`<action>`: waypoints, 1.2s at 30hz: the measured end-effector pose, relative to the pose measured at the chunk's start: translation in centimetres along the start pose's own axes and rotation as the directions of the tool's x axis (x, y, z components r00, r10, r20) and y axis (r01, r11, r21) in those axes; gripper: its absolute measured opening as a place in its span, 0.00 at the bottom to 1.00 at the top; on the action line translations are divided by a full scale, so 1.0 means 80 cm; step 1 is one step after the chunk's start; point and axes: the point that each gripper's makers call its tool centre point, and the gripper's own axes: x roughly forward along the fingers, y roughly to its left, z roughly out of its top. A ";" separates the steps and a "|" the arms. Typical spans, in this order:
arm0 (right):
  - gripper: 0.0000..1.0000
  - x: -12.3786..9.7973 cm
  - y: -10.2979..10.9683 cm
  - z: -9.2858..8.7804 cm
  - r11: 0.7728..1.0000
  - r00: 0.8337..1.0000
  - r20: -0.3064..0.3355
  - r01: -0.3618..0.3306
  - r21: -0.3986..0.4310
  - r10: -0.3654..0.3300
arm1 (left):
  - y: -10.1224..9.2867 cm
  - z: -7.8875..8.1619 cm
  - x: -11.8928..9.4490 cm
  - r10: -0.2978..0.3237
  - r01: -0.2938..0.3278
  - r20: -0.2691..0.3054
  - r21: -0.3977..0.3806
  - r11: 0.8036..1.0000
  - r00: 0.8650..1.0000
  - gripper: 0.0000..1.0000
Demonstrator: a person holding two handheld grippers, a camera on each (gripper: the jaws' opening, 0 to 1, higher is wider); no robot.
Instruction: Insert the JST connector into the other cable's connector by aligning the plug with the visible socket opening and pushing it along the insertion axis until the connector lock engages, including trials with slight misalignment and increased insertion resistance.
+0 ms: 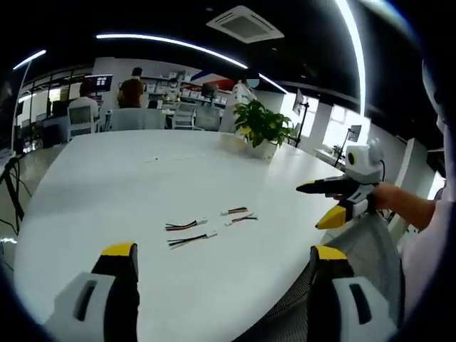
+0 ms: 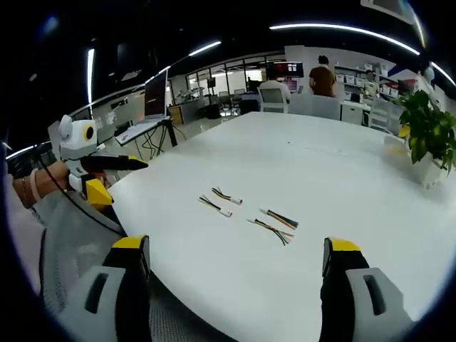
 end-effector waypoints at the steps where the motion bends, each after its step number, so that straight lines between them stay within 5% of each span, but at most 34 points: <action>1: 1.00 0.000 0.000 0.000 1.000 1.000 -0.001 0.002 0.000 -0.002 | 0.001 -0.001 0.000 0.002 -0.002 -0.002 0.001 1.000 1.000 0.99; 36: 0.98 0.001 -0.005 -0.005 1.000 1.000 -0.017 0.010 0.009 -0.010 | 0.008 0.001 -0.003 0.006 -0.005 -0.033 0.031 1.000 0.999 0.99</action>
